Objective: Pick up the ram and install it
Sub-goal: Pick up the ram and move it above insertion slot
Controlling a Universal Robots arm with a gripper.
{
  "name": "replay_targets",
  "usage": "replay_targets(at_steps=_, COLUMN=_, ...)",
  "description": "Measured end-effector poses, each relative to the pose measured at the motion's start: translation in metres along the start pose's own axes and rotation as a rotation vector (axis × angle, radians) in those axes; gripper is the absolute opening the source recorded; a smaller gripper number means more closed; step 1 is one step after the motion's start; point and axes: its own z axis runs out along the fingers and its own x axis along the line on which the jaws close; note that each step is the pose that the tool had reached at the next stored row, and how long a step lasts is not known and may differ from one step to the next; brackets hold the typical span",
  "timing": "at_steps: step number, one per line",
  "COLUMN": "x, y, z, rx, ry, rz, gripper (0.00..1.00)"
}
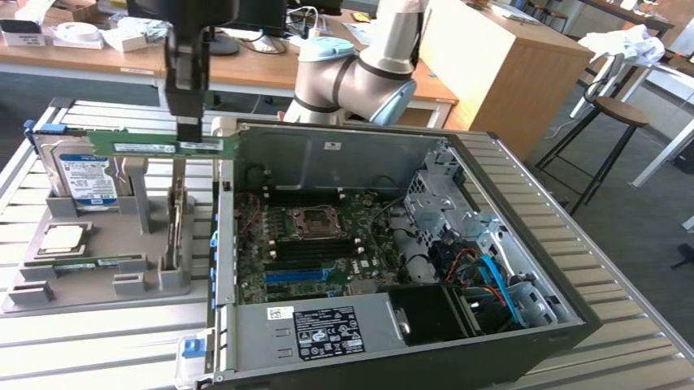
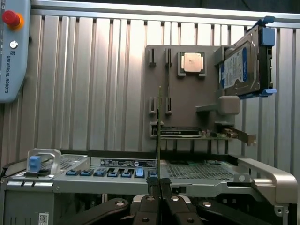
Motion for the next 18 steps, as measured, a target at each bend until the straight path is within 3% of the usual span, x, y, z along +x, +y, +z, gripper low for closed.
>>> replay_targets(at_steps=18, x=0.001, y=-0.0479, z=-0.0021, rx=0.0000, ry=0.0000, rz=0.000, gripper=0.11)
